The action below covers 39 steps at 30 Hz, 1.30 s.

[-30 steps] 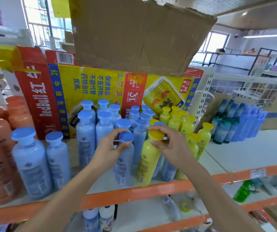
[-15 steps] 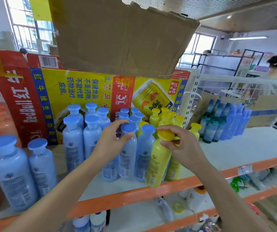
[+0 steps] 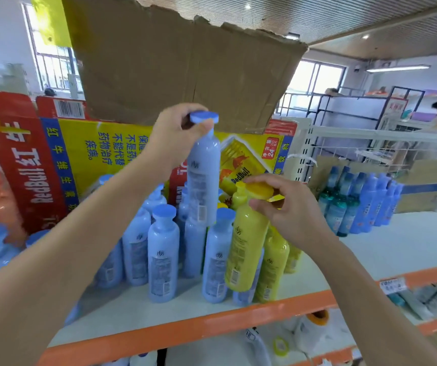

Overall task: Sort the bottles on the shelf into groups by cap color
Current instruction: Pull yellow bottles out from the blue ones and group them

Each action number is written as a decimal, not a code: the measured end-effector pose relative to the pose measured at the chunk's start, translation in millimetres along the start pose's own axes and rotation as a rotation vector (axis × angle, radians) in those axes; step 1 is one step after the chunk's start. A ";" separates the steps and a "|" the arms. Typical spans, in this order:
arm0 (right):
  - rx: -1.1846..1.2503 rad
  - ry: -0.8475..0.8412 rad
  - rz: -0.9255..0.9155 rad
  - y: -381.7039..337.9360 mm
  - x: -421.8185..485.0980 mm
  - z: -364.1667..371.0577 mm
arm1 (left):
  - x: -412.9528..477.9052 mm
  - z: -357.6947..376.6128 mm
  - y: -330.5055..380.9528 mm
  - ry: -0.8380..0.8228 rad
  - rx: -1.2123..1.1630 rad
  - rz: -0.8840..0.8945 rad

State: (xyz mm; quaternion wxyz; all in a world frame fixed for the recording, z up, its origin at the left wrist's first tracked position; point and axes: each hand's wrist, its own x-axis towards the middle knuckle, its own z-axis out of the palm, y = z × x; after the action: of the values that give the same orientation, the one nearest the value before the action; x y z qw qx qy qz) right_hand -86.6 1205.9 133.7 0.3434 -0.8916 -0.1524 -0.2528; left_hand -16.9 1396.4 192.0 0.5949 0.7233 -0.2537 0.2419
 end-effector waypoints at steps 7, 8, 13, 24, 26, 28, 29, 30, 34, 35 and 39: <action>0.014 -0.013 -0.043 11.9 12.2 -17.2 | 53.2 12.6 17.5 0.061 -0.026 0.083; 0.014 -0.012 -0.049 13.8 14.2 -19.9 | 58.8 17.9 16.0 0.061 -0.023 0.087; 0.052 0.036 -0.076 26.3 25.3 -31.2 | 73.0 48.7 -8.9 0.052 0.003 0.067; 0.183 0.009 -0.163 40.9 45.0 -55.2 | 80.5 95.5 -78.2 -0.014 0.198 -0.068; 0.196 0.004 -0.173 42.3 47.4 -57.7 | 77.0 101.0 -85.6 -0.030 0.209 -0.099; 0.213 0.006 -0.173 43.9 49.3 -59.5 | 72.2 105.3 -91.7 -0.055 0.184 -0.143; 0.220 0.009 -0.168 44.6 50.0 -60.4 | 69.7 106.8 -95.1 -0.073 0.176 -0.177; 0.225 0.013 -0.162 44.9 50.8 -61.3 | 67.3 107.6 -99.4 -0.095 0.175 -0.212; 0.229 0.054 -0.155 43.4 54.5 -67.0 | 60.8 109.7 -115.1 -0.197 0.238 -0.321; 0.224 0.064 -0.155 43.0 55.3 -68.0 | 59.6 109.7 -119.2 -0.223 0.274 -0.340; 0.164 0.086 -0.143 43.4 54.5 -68.8 | 54.6 105.4 -137.9 -0.350 0.381 -0.389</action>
State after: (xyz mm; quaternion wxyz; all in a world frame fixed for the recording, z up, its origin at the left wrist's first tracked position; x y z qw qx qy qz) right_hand -46.0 1132.6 184.6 0.4023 -0.8359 -0.2209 -0.3012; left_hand 119.6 1310.9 107.4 0.4314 0.8871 -0.1593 0.0388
